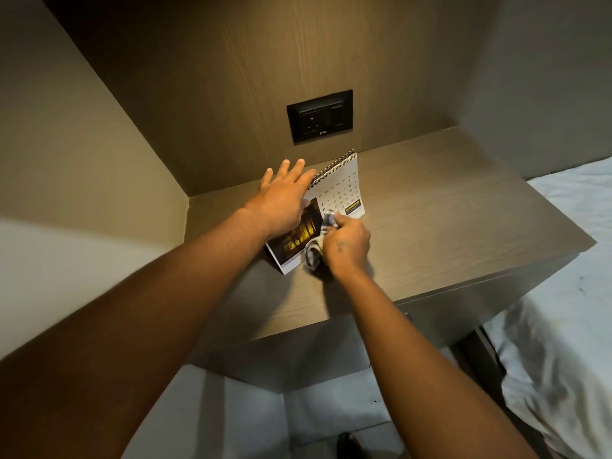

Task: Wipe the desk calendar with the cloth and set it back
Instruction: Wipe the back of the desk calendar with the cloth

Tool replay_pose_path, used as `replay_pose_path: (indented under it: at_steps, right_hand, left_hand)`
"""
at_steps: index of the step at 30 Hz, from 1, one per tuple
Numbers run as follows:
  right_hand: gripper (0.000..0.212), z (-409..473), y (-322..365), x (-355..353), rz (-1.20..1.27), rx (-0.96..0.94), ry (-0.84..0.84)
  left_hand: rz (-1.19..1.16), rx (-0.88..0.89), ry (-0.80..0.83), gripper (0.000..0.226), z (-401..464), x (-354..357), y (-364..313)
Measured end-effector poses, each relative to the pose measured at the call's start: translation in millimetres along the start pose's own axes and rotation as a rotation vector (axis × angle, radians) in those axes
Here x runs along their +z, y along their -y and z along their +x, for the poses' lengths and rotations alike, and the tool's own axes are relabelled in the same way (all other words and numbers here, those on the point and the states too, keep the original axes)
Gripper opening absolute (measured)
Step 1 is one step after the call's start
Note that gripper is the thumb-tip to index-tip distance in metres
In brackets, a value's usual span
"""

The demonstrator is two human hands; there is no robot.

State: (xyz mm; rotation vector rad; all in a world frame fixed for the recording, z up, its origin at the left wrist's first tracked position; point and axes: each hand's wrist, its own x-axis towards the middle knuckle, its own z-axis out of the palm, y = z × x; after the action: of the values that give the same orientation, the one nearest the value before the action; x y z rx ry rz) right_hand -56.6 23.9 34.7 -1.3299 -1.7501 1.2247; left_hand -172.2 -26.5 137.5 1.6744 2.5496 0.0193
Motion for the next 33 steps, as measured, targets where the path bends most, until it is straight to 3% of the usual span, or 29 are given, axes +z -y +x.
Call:
replay_pose_path:
  at_steps: [11, 18, 23, 28, 33]
  right_hand:
    - [0.024, 38, 12, -23, 0.038, 0.079, -0.012]
    - [0.027, -15, -1, 3, -0.076, -0.077, 0.095]
    - [0.022, 27, 7, -19, 0.033, 0.024, 0.028]
    - [0.030, 69, 17, -32, 0.097, 0.091, -0.088]
    - [0.048, 17, 8, 9, 0.141, 0.055, -0.095]
  left_hand:
    - [-0.018, -0.004, -0.002, 0.067, 0, -1, 0]
    - [-0.011, -0.002, -0.006, 0.067, 0, 0, 1]
    - [-0.022, 0.002, -0.004, 0.068, 1, 2, 2]
    - [-0.025, -0.001, -0.008, 0.069, 4, 4, 5]
    - [-0.009, 0.009, -0.022, 0.068, 5, 5, 6]
